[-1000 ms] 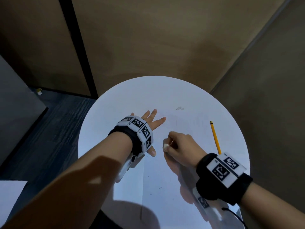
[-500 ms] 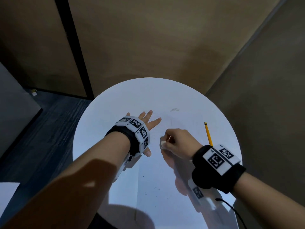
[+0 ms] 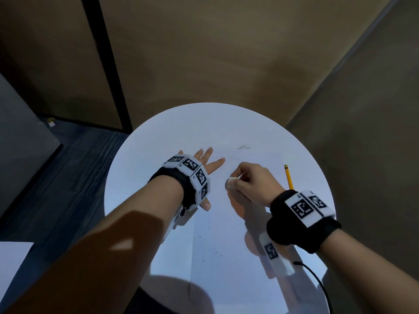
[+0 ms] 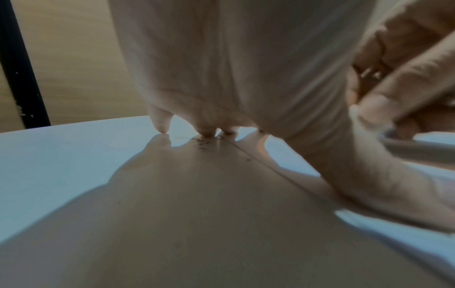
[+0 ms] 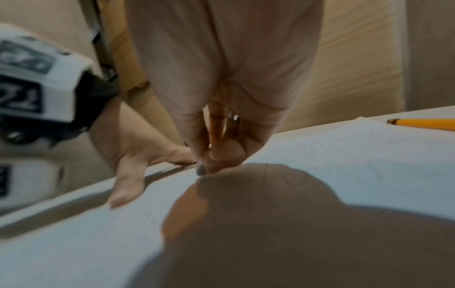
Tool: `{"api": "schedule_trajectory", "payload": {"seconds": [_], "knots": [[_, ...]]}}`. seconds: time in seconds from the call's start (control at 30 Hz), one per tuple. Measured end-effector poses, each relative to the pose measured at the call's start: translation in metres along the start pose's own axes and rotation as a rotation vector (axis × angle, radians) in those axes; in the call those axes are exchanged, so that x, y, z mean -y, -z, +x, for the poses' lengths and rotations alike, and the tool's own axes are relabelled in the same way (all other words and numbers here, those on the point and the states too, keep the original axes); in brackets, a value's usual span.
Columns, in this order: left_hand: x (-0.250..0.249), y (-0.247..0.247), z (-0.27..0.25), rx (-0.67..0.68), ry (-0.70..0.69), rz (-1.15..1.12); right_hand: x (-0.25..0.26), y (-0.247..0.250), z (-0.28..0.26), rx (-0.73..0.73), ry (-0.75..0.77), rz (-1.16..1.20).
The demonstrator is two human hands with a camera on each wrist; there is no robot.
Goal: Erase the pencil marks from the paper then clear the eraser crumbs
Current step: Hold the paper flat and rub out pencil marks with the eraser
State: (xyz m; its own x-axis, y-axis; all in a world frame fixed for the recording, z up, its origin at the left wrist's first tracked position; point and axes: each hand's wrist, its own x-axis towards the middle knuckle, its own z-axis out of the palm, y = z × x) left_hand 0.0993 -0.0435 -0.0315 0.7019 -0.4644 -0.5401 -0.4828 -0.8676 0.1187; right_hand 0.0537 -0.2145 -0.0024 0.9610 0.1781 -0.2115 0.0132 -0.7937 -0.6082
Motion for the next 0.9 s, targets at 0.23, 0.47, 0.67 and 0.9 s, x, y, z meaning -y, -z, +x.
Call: {"api": "schedule_trajectory", "payload": {"seconds": [0.23, 0.47, 0.67, 0.9], "knots": [[0.000, 0.000, 0.000, 0.005, -0.001, -0.019, 0.004, 0.003, -0.017, 0.255, 0.116, -0.237], [-0.003, 0.004, -0.004, 0.012, -0.001, -0.011, 0.000, -0.010, -0.014, 0.105, 0.122, -0.161], [-0.003, 0.004, -0.003, 0.019, 0.000, -0.029, 0.007, -0.002, -0.003, 0.115, 0.103, -0.183], [-0.002, 0.003, -0.003, 0.010, -0.003, -0.017, 0.007, 0.001, -0.009, 0.226, 0.095, -0.243]]}}
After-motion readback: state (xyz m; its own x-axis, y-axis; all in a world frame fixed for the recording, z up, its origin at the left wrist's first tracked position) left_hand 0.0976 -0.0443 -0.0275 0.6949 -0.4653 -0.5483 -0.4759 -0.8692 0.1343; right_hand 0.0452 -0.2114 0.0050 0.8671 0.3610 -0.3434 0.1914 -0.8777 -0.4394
